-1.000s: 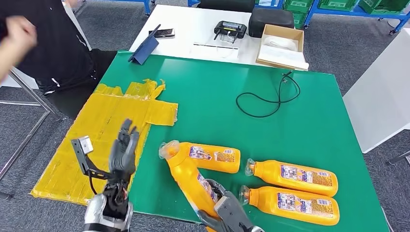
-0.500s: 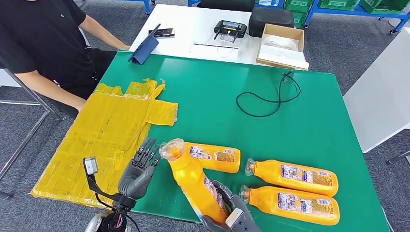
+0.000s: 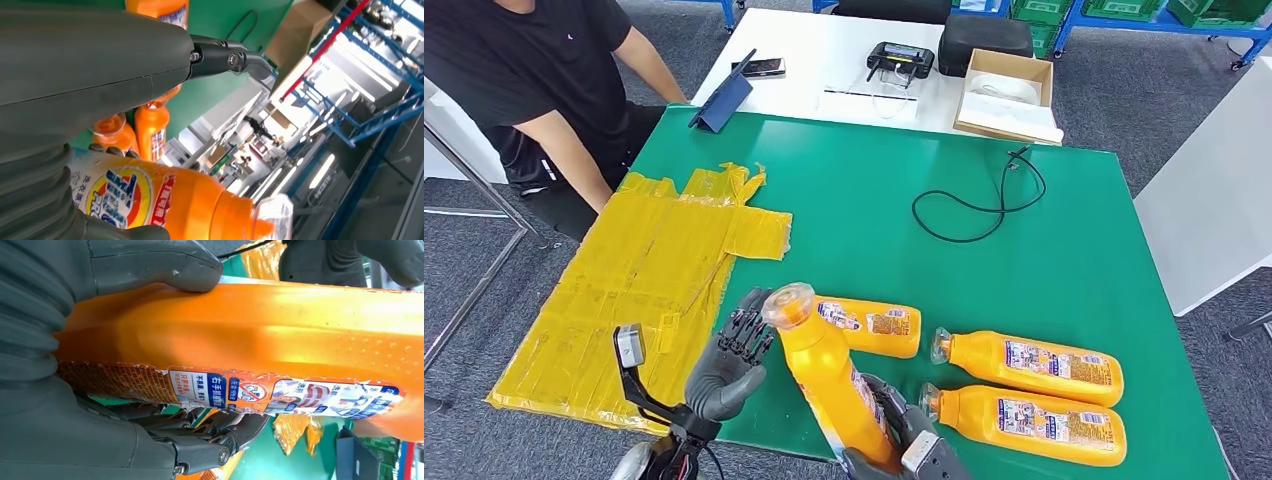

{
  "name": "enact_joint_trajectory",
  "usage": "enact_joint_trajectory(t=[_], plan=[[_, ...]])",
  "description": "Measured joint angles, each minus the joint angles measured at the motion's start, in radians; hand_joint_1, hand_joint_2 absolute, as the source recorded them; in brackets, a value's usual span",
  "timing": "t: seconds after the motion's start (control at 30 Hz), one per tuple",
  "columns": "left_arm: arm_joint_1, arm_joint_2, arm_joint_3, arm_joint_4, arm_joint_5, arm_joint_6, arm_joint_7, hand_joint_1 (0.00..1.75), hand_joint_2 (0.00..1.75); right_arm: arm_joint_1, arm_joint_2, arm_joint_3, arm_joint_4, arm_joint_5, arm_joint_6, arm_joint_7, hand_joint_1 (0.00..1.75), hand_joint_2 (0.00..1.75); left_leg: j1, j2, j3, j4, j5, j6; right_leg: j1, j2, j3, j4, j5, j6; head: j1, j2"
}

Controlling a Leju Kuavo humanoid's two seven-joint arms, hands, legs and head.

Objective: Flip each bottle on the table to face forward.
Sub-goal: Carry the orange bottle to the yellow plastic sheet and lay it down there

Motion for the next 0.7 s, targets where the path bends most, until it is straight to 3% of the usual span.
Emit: enact_joint_trajectory(t=[0.3, 0.7], plan=[[0.008, 0.015, -0.053, -0.039, -0.04, -0.022, -0.035, 0.0, 1.75, -0.01, -0.007, 0.021, -0.054, 0.16, -0.07, 0.031, 1.75, 1.75, 0.0, 0.0, 0.0, 0.0, 0.0, 0.0, 0.0, 0.0, 0.0, 0.0, 0.0, 0.0, 0.0, 0.0], [0.008, 0.028, -0.075, -0.066, -0.12, -0.03, -0.057, 0.0, 1.75, -0.035, -0.006, 0.02, -0.103, 0.37, -0.052, 0.128, 1.75, 1.75, 0.0, 0.0, 0.0, 0.0, 0.0, 0.0, 0.0, 0.0, 0.0, 0.0, 0.0, 0.0, 0.0, 0.0]])
